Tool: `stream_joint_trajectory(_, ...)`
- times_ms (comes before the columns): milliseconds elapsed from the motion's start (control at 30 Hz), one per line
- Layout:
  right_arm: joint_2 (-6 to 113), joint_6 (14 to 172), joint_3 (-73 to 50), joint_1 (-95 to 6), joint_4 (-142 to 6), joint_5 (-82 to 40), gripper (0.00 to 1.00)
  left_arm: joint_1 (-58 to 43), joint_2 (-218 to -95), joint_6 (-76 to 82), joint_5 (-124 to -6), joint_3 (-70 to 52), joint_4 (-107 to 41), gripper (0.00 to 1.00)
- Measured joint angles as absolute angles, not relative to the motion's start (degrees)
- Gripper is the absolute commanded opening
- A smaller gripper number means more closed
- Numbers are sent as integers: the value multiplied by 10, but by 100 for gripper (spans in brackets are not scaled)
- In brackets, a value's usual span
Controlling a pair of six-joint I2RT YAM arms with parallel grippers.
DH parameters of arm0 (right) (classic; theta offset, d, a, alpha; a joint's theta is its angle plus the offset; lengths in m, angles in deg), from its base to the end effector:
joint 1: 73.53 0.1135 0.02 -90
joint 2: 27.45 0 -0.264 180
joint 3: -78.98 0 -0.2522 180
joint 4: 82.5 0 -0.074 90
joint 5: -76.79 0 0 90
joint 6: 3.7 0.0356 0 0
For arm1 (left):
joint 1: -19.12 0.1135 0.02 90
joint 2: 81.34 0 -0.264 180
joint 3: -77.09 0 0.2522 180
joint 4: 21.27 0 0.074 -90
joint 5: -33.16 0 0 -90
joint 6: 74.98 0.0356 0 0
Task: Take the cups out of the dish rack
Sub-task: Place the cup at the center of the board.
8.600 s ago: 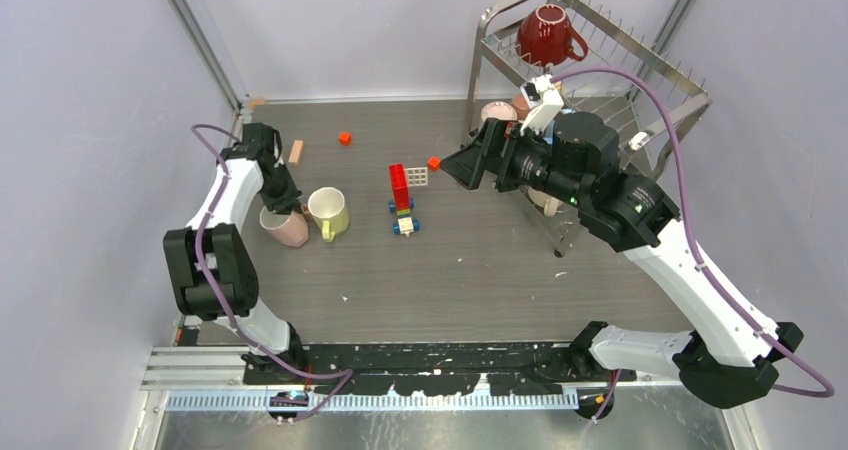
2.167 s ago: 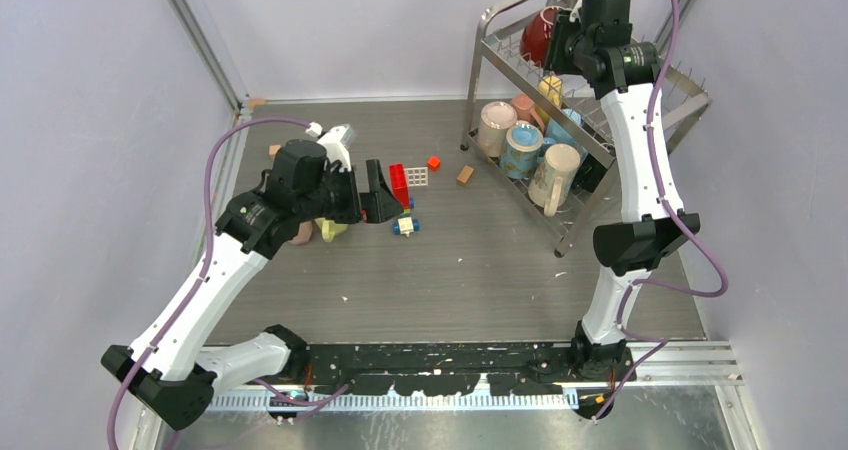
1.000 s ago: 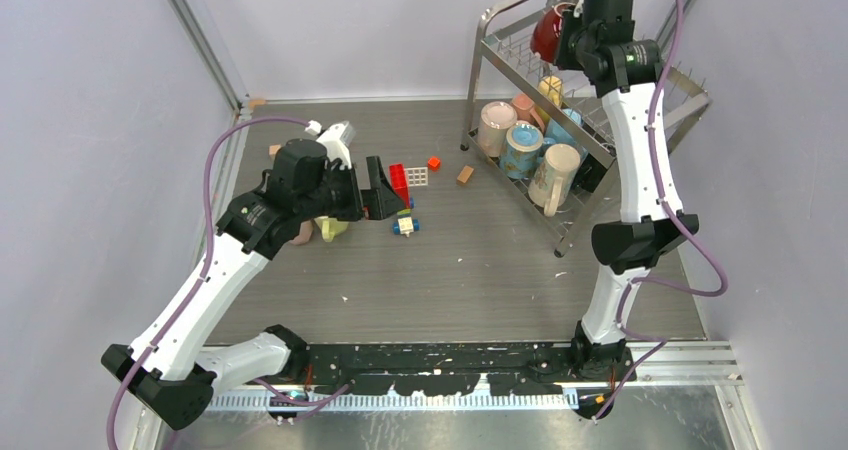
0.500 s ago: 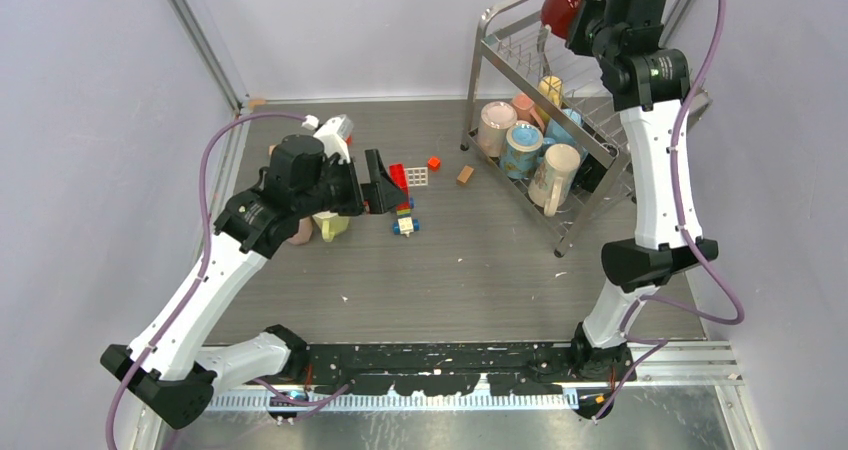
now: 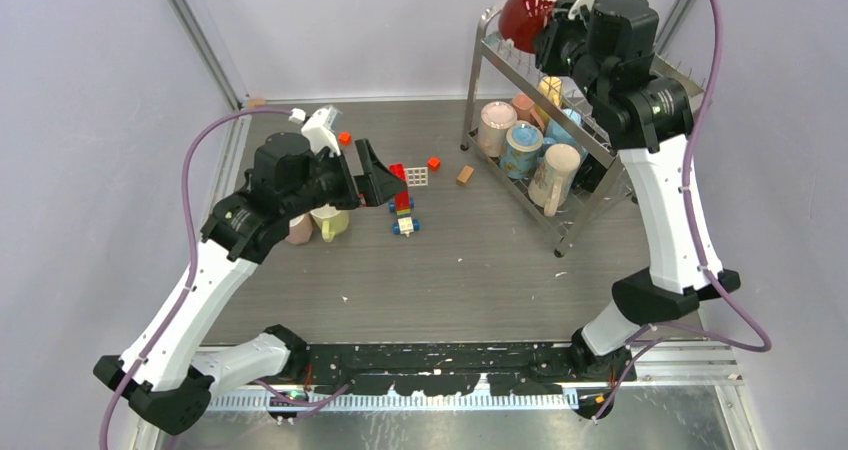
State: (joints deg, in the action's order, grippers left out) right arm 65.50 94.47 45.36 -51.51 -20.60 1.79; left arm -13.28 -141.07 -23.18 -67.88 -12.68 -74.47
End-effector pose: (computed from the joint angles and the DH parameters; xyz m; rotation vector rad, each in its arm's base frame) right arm 0.2733 0.1006 0.5637 -0.0135 1.7163 0.1661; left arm 0.1698 -0.1158 0.4249 0.0275 2.1048 -0.9667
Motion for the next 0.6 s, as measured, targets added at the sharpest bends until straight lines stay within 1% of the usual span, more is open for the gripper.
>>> stream_joint_trajectory(167, 604, 973, 411, -484, -205, 6, 1, -133, -1384, -255, -682, -127, -728, 100)
stream_joint_trajectory(300, 562, 1016, 364, -468, -212, -27, 1, -133, -1366, -295, -686, -126, -688, 100)
stream_joint_trajectory(433, 507, 1071, 273, -451, -233, -69, 1, -133, -1336, -354, -684, -101, -615, 100)
stream_joint_trajectory(600, 459, 1148, 146, -437, -281, -146, 1, -134, -1309, -452, -671, -28, -497, 100)
